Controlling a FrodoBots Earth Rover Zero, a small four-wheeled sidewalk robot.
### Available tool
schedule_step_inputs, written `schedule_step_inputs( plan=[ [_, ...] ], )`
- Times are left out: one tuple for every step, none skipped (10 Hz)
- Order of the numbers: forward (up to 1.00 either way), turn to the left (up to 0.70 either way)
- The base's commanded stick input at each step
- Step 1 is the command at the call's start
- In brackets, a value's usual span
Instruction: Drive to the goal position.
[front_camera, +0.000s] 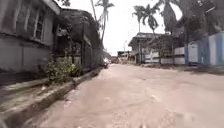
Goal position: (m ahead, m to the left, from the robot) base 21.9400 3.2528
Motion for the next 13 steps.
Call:
schedule_step_inputs(
  plan=[
    [0.7,0.0],
    [0.7,0.0],
    [0.7,0.0],
    [0.77,0.0],
    [0.85,0.0],
    [0.85,0.0],
    [0.88,0.0],
    [1.0,0.0],
    [1.0,0.0],
    [1.0,0.0],
    [1.0,0.0],
    [1.0,0.0],
    [1.0,0.0]
  ],
)
